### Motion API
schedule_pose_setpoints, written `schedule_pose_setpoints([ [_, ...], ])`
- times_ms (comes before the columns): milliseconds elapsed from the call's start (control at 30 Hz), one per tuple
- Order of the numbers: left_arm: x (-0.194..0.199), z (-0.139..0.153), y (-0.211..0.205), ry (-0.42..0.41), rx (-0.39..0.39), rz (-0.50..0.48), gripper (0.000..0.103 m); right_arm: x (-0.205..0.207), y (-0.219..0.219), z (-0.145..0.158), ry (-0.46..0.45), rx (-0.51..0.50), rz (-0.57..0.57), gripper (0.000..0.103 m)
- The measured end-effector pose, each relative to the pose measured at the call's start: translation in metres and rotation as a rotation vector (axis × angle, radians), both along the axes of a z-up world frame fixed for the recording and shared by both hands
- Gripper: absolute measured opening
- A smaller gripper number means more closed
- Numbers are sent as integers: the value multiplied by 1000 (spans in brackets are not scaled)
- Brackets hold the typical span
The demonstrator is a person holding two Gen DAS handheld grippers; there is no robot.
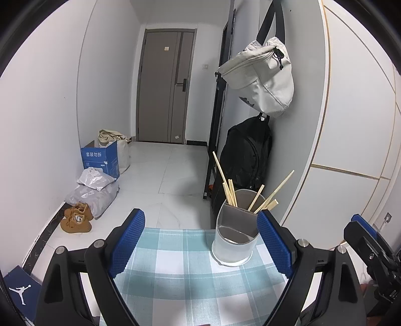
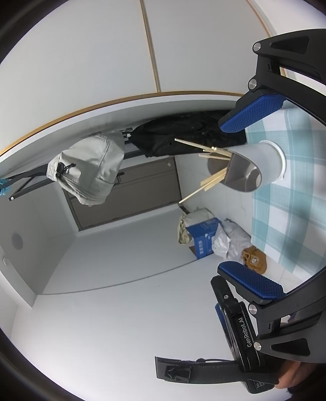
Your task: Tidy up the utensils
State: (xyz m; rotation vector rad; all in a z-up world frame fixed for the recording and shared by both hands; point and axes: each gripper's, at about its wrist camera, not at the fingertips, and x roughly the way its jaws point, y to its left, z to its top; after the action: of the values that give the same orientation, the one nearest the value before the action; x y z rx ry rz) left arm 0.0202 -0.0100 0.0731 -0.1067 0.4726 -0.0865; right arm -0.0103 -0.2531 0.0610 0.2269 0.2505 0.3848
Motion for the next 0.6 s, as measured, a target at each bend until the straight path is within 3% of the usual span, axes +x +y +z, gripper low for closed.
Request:
schedule_pose_setpoints([
  [600,2,-2,0,10,4,9,88,1,0,-1,-4,-3,-3,103],
])
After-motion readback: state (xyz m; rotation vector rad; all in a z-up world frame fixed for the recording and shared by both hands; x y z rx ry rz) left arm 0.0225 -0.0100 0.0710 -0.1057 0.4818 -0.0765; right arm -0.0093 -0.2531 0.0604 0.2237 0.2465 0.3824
